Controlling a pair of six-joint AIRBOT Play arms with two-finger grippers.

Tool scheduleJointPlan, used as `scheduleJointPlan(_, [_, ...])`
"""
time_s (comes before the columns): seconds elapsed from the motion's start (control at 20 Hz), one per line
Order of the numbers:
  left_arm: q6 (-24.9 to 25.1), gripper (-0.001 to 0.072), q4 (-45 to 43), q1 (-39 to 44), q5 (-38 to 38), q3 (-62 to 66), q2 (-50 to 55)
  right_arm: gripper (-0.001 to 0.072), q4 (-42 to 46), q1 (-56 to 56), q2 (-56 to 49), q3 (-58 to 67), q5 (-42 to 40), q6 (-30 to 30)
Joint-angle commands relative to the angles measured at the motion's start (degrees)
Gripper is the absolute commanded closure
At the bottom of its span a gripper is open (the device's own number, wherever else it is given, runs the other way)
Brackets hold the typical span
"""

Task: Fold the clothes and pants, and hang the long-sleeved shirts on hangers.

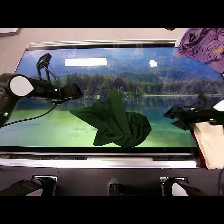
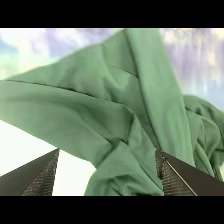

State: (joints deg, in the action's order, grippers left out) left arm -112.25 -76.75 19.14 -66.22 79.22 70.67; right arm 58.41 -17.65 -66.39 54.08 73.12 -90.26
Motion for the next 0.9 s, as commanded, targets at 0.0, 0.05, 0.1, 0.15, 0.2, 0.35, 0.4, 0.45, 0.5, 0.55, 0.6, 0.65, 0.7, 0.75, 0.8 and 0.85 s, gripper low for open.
scheduleJointPlan(0.0, [0.0,0.0035,-1.0,-2.0,-0.2,0.0,-0.3,0.0056,-7.4,3.4,-8.4,-4.2,-6.1,8.8])
scheduleJointPlan(0.05, [0.0,0.0035,-1.2,-2.0,-0.2,0.0,-0.3,0.0056,-7.7,5.4,-10.4,-4.2,-8.8,8.9])
scheduleJointPlan(0.1, [0.0,0.0035,-1.2,-2.0,-0.2,0.0,-0.3,0.0056,-8.1,7.0,-12.0,-4.2,-11.0,8.8])
scheduleJointPlan(0.15, [0.0,0.0035,-1.2,-2.0,-0.2,0.0,-0.3,0.0056,-8.4,8.2,-13.6,-4.2,-13.2,8.8])
scheduleJointPlan(0.2, [0.0,0.0035,-1.2,-2.0,-0.3,0.0,-0.3,0.0057,-8.6,9.0,-14.9,-4.2,-14.8,8.8])
scheduleJointPlan(0.35, [-0.1,0.0034,-1.2,-2.1,-0.3,0.0,-0.3,0.0060,-11.1,9.3,-17.3,-4.2,-17.4,10.0])
scheduleJointPlan(0.4, [-0.1,0.0034,-1.2,-2.1,-0.2,0.0,-0.3,0.0063,-12.5,9.3,-17.8,-4.2,-17.8,10.6])
scheduleJointPlan(0.45, [-0.3,0.0033,-1.4,-2.2,-0.2,0.0,-0.3,0.0095,-14.1,9.3,-18.5,-4.2,-17.9,11.7])
scheduleJointPlan(0.5, [-0.5,0.0033,-1.4,-2.5,-0.2,0.0,-0.3,0.0123,-15.2,9.3,-19.3,-4.2,-17.7,12.5])
scheduleJointPlan(0.55, [-1.4,0.0033,-1.4,-2.8,-0.3,0.0,-0.3,0.0151,-15.5,9.3,-20.0,-4.2,-17.5,12.5])
scheduleJointPlan(0.6, [-2.2,0.0033,-1.3,-3.3,-0.3,0.0,-0.3,0.0242,-15.6,9.3,-20.6,-4.2,-17.0,12.9])
scheduleJointPlan(0.65, [-2.4,0.0033,-1.3,-3.9,-0.3,0.0,-0.3,0.0350,-15.8,9.3,-21.0,-4.2,-16.5,13.1])
scheduleJointPlan(0.7, [-2.4,0.0033,-1.3,-4.5,-0.5,0.0,-0.3,0.0472,-15.8,9.3,-21.0,-4.2,-16.4,13.3])
scheduleJointPlan(0.75, [-2.4,0.0033,-1.3,-5.2,-0.6,-0.1,-0.3,0.0550,-15.8,9.3,-21.0,-4.2,-16.4,14.3])
scheduleJointPlan(0.8, [-2.4,0.0033,-1.3,-6.1,-0.7,-0.2,-0.3,0.0642,-15.8,9.3,-20.9,-4.2,-16.5,14.6])
scheduleJointPlan(0.85, [-2.3,0.0033,-1.4,-7.2,-0.7,-0.6,-0.4,0.0687,-15.8,9.3,-20.7,-4.0,-16.6,14.6])
